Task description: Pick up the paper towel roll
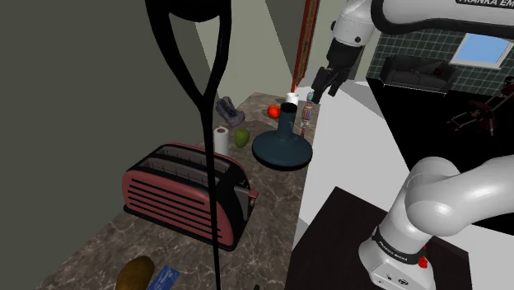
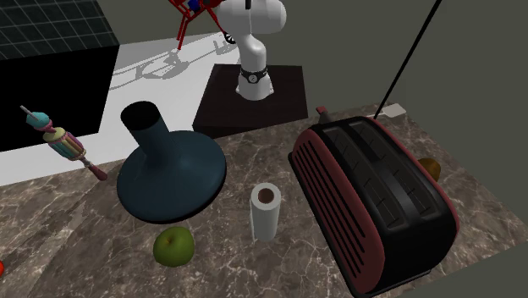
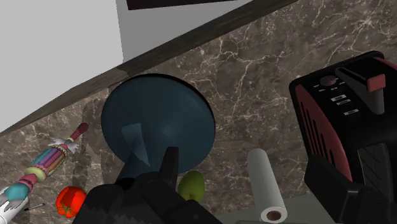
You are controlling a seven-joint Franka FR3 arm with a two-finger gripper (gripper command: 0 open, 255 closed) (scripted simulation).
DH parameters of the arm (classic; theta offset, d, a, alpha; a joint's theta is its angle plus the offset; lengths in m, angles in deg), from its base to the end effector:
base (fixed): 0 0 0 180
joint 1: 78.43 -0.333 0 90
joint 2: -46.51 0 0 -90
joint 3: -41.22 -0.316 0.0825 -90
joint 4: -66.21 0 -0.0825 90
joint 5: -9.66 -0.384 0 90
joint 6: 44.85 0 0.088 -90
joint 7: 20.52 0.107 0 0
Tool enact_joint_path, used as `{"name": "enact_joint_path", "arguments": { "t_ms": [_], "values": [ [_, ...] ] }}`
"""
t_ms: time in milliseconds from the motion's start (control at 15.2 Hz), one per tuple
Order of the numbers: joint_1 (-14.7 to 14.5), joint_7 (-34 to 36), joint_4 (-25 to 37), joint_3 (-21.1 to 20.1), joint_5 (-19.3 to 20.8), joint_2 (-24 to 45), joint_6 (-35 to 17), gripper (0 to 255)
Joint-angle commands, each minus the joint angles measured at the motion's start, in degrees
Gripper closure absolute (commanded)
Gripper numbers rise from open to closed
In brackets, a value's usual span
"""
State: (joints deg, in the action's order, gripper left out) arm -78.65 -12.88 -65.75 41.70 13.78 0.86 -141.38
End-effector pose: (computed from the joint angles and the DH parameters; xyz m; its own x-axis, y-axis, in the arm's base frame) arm 0.3152 -0.0093 0.6304 0.9745 -0.1276 0.1843 -0.1374 -0.9896 0.0416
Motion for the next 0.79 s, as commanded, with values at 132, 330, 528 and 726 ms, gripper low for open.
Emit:
{"name": "enact_joint_path", "arguments": {
  "t_ms": [132, 330, 528, 726],
  "values": [
    [-0.3, 0.3, -0.4, -0.2, -0.3, 3.0, -3.6, 0],
    [-0.8, 0.6, -0.4, -0.6, -0.7, 8.0, -8.8, 0],
    [-1.2, 0.9, 0.3, -0.9, -1.0, 13.4, -13.8, 0],
    [-1.7, 1.2, 1.7, -1.3, -1.3, 19.1, -18.3, 0]
  ]
}}
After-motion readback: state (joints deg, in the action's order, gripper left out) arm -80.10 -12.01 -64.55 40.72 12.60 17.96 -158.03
